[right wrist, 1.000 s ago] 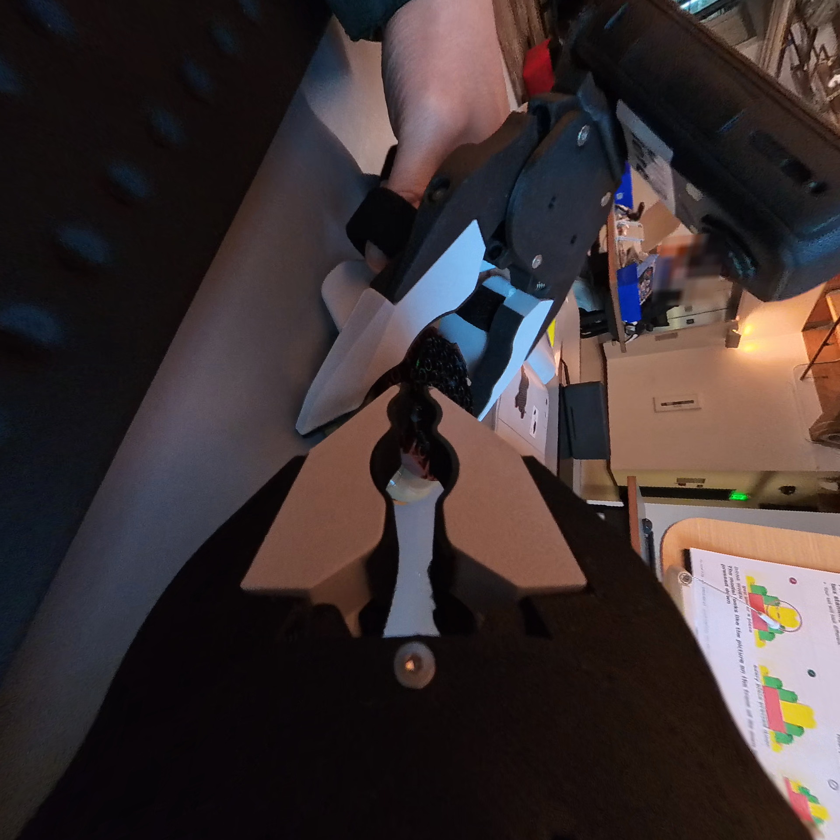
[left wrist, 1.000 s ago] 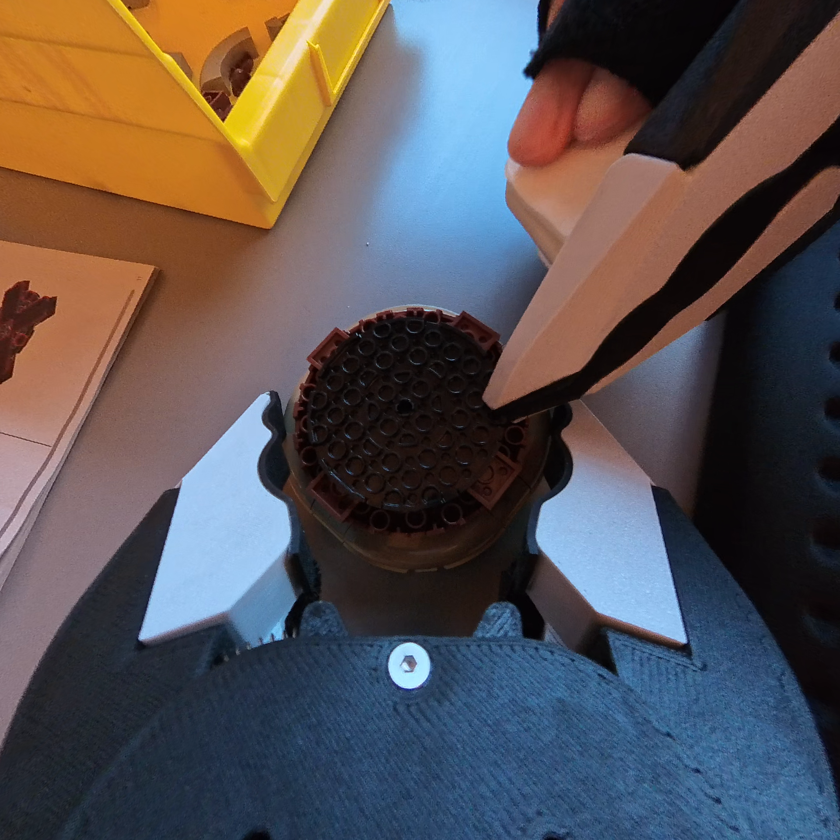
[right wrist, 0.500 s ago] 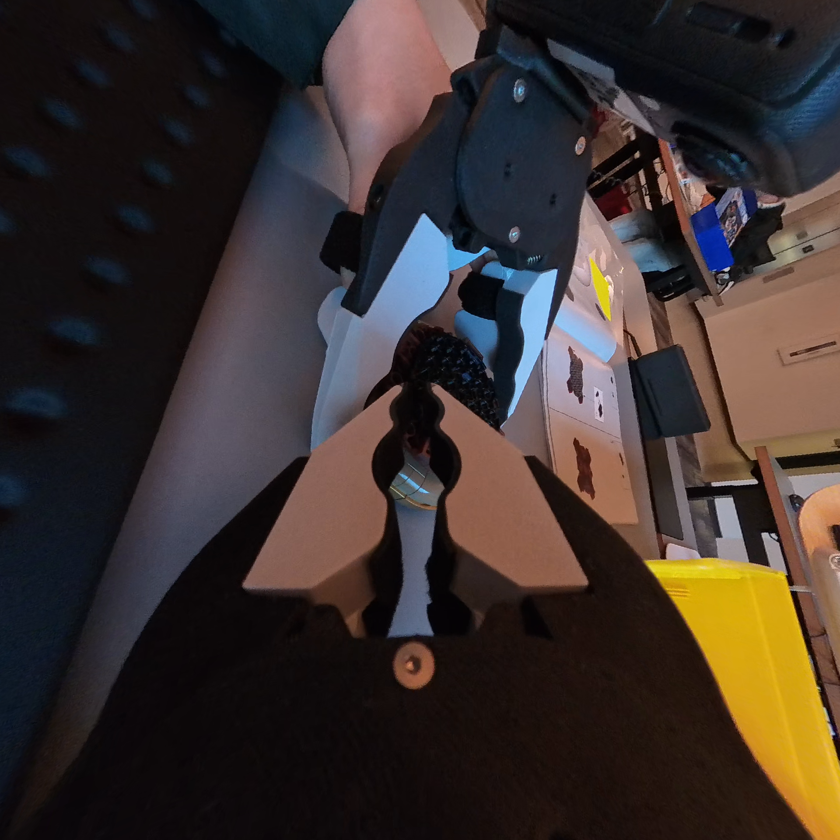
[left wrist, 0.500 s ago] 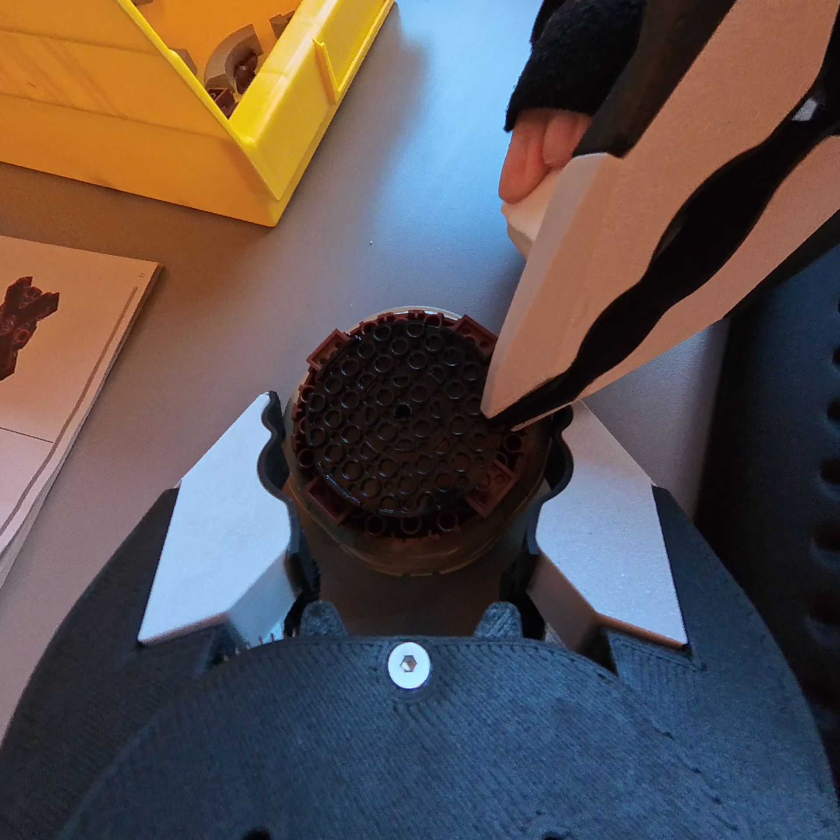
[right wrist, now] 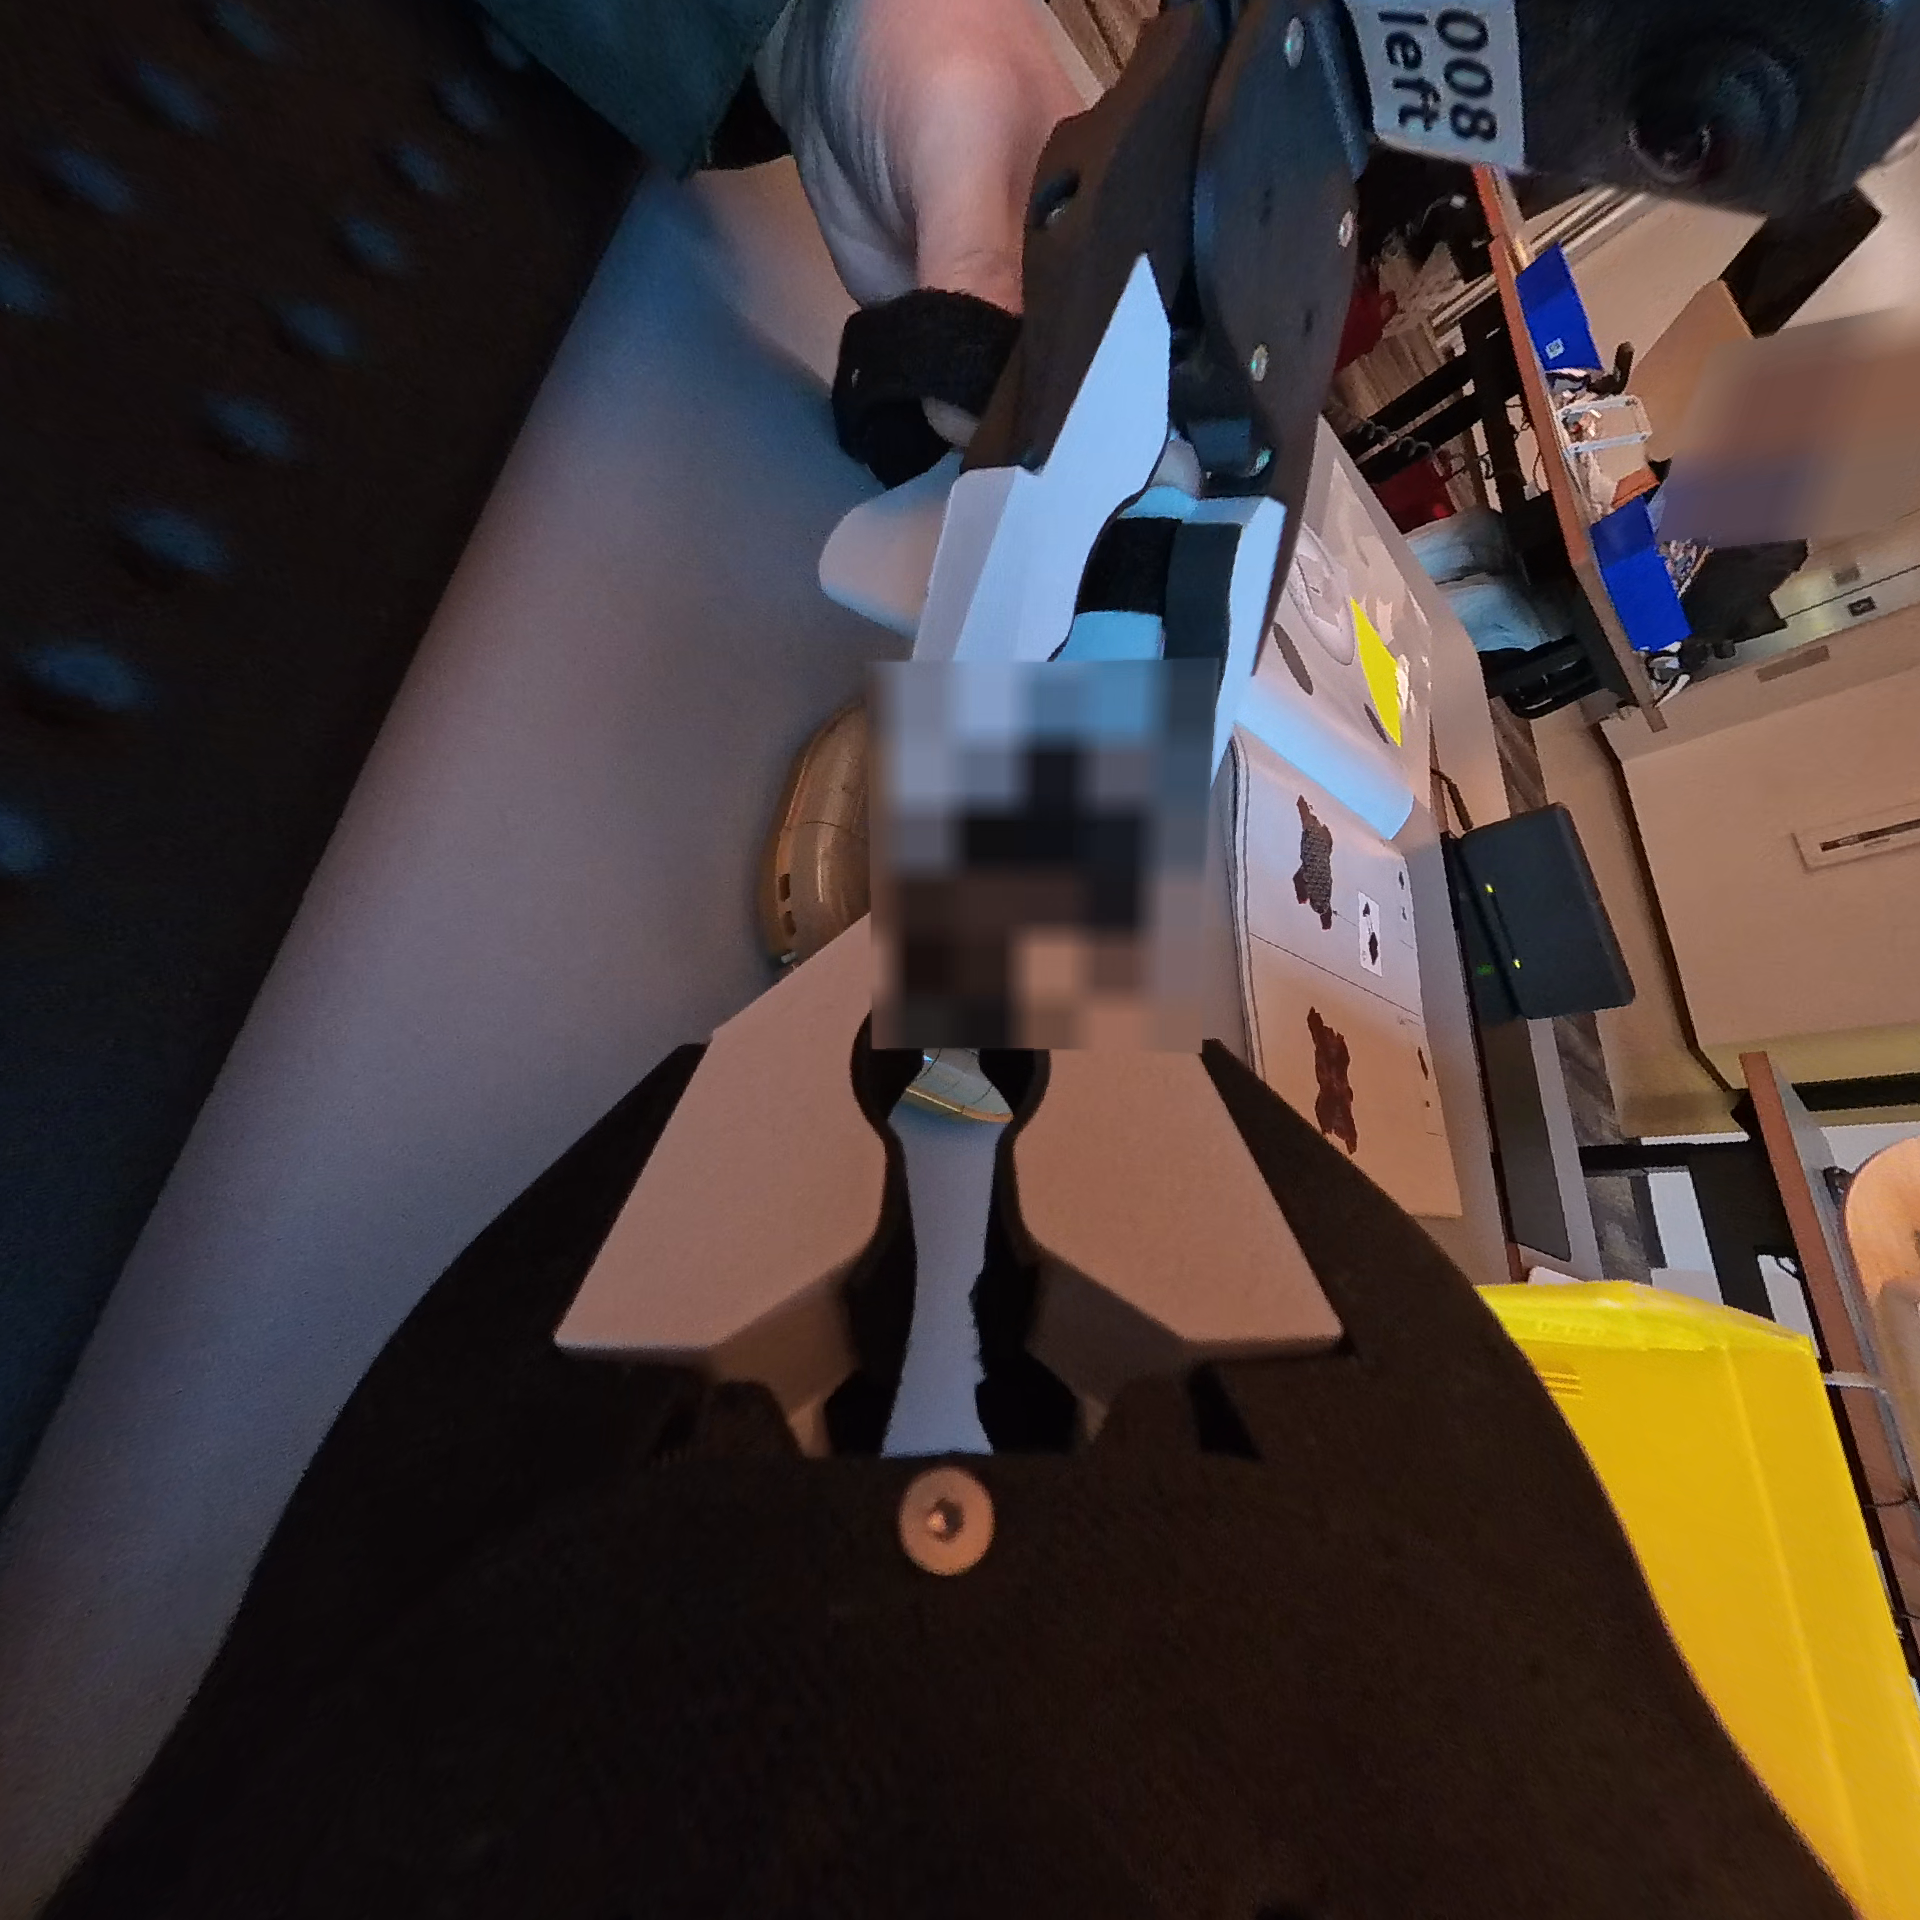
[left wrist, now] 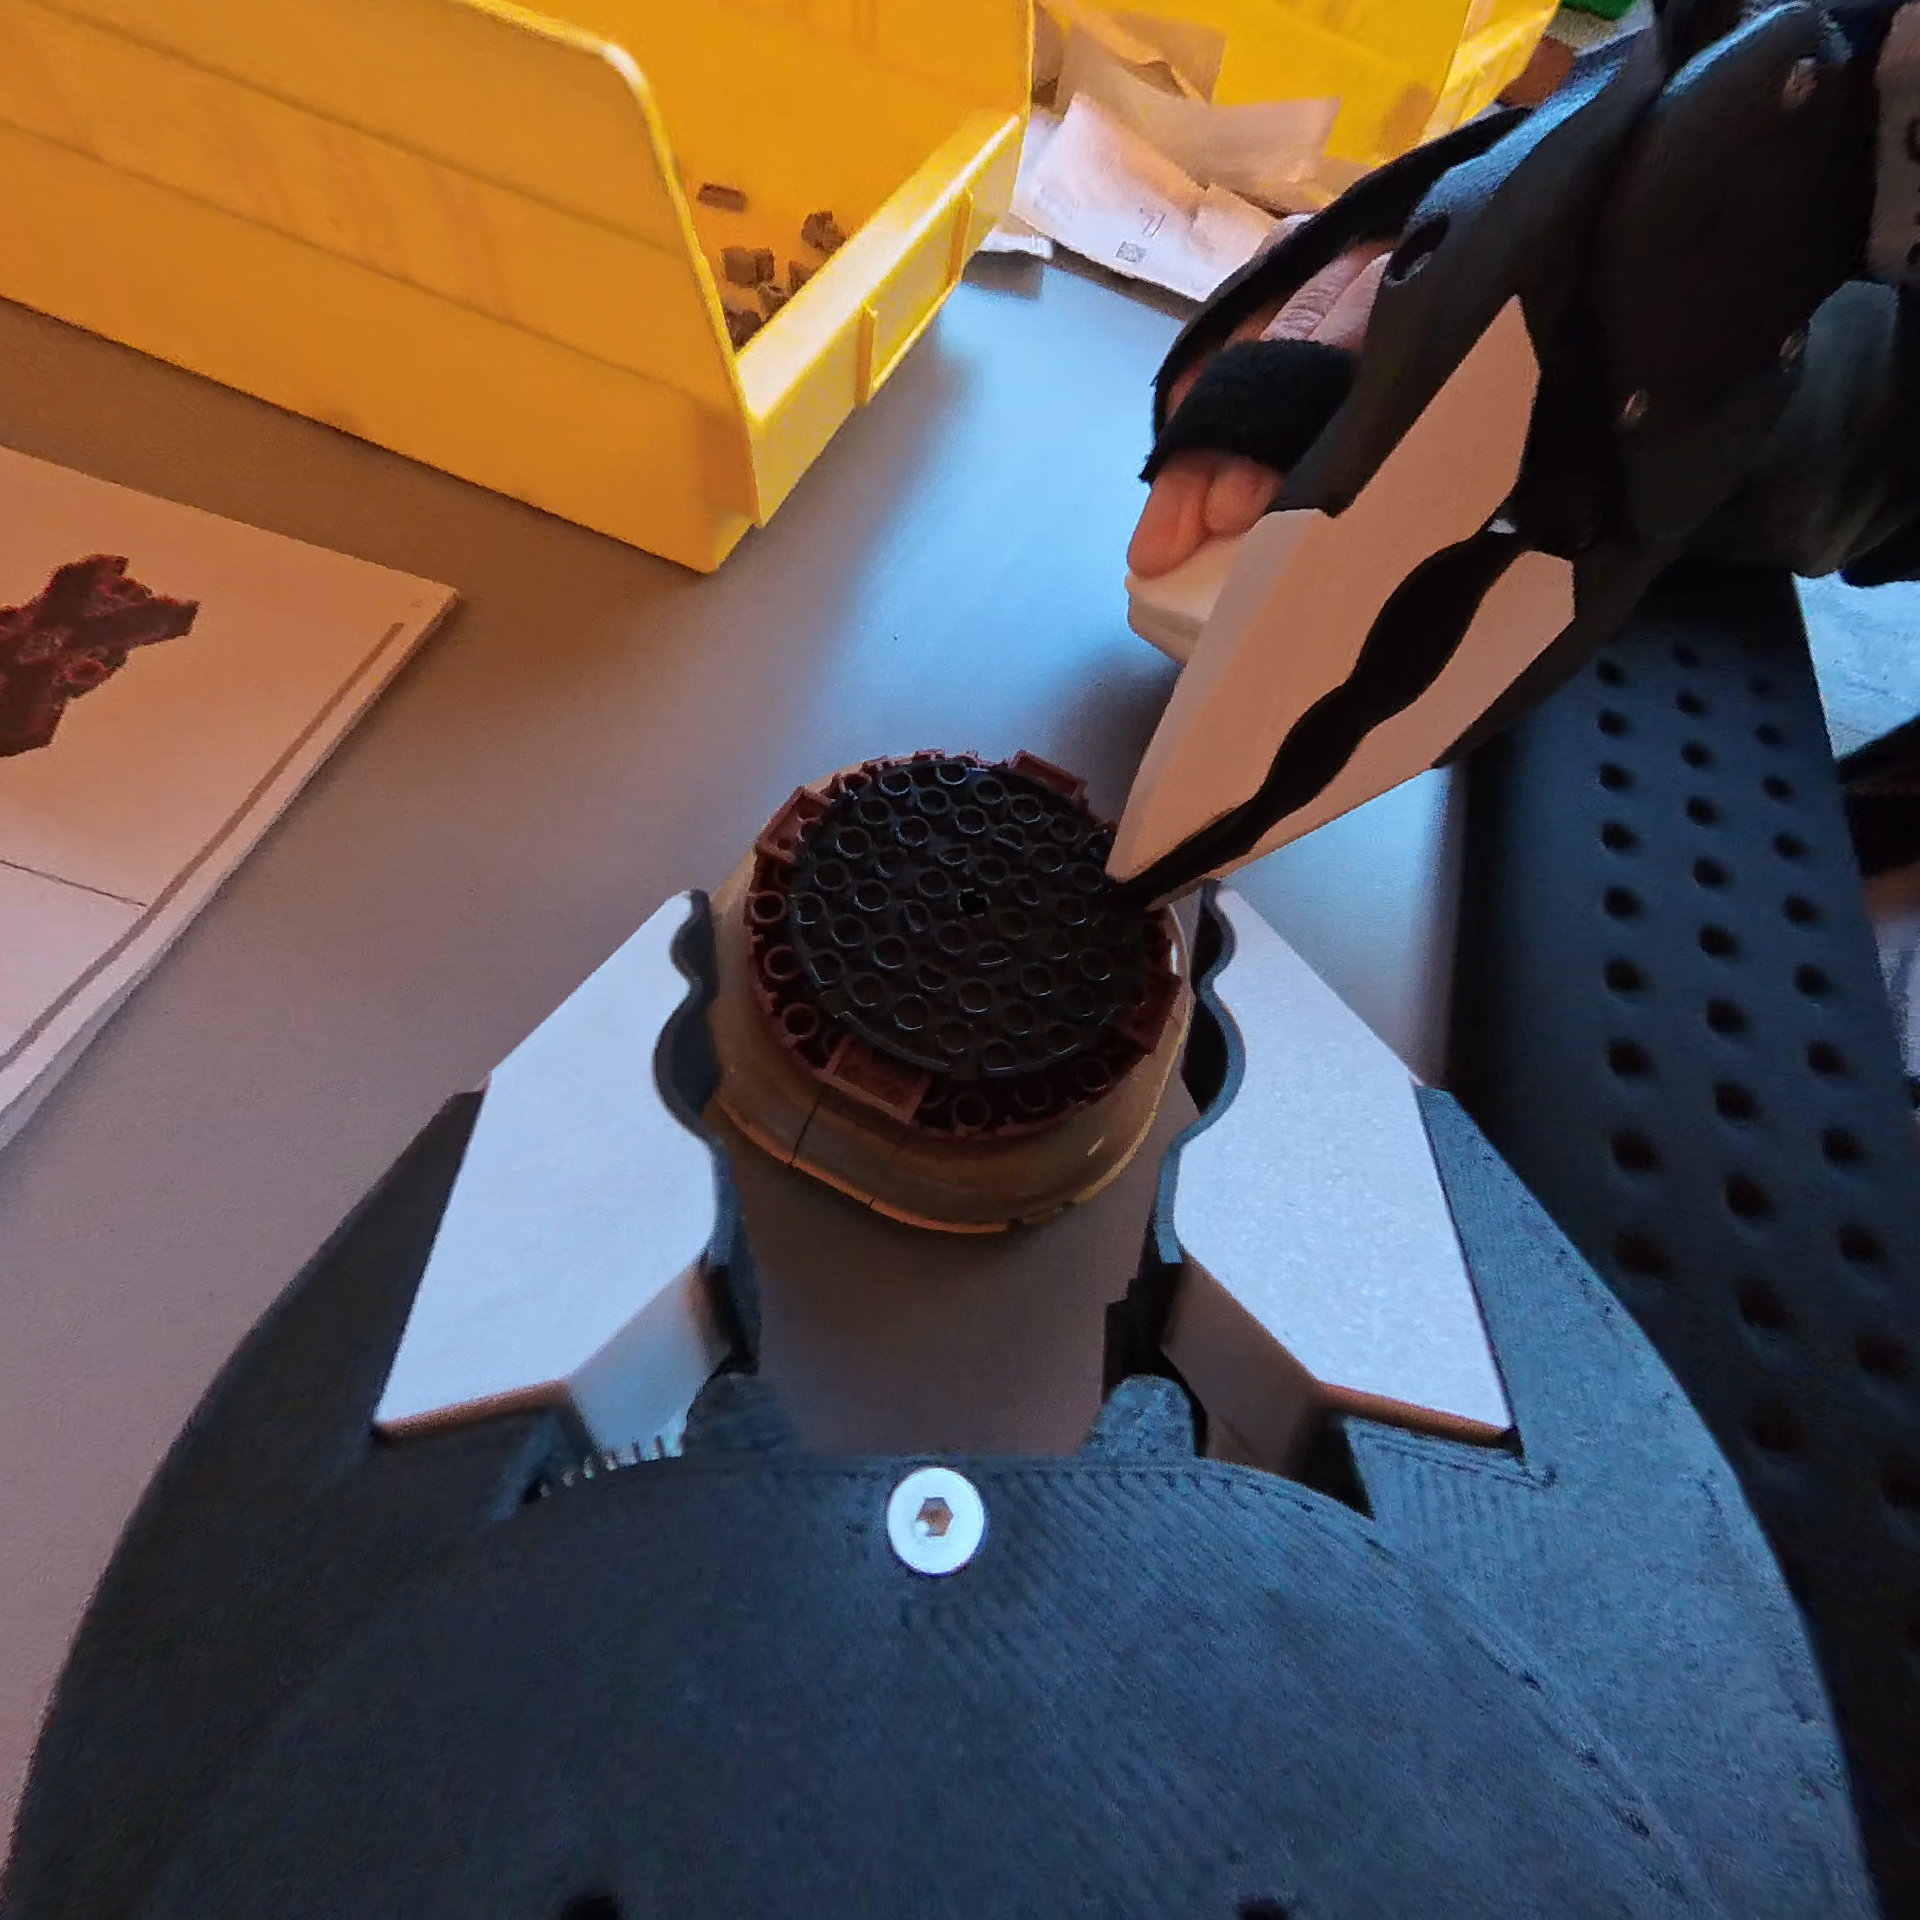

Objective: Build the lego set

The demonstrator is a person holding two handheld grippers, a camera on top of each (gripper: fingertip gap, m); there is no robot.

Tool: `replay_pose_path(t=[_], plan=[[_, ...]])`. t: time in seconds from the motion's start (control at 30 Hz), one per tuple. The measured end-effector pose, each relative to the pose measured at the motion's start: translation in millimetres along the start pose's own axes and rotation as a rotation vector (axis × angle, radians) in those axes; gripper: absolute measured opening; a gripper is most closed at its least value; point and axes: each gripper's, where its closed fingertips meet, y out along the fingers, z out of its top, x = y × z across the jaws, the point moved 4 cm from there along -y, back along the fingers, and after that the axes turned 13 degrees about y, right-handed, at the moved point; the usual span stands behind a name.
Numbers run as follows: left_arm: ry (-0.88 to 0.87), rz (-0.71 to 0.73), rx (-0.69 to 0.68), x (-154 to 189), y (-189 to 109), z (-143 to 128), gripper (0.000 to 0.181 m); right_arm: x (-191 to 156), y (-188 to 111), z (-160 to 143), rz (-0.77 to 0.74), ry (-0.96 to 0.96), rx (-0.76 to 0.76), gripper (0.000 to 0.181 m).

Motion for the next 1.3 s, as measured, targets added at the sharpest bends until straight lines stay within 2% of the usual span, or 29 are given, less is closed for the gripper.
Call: replay_pose_path(t=[0.03, 0.17, 0.27, 0.5, 0.6, 0.67, 0.8, 1.3], plan=[[0.028, -0.003, 0.005, 2.2, 0.2, 1.2, 0.088, 0.2, 0.0, -0.1, 0.001, -0.001, 0.002, 0.001], [0.125, 0.014, -0.042, 6.3, 6.0, -0.7, 0.096, 0.6, 0.1, -0.1, 0.001, -0.014, 0.012, 0.001], [0.165, 0.054, -0.063, 3.9, 7.9, -1.8, 0.088, 0.7, 0.0, -0.3, 0.004, -0.016, 0.017, 0.001], [0.167, 0.056, -0.066, 3.8, 8.5, -2.0, 0.089, 0.3, -0.1, -0.4, -0.023, -0.072, 0.021, 0.003], [0.174, 0.06, -0.069, 4.1, 9.0, -2.2, 0.089, 2.1, -0.3, 0.6, -0.054, -0.113, 0.026, 0.011], [0.176, 0.062, -0.07, 4.2, 9.2, -2.3, 0.089, -1.4, 0.2, 0.1, -0.051, -0.146, 0.011, 0.002], [0.173, 0.065, -0.072, 4.4, 9.8, -2.4, 0.089, -2.9, -0.5, 0.0, -0.099, -0.206, -0.007, 0.001], [0.16, 0.096, -0.076, 1.6, 10.1, -2.7, 0.089, -1.5, -0.2, -2.0, -0.169, -0.21, -0.003, 0.0]])
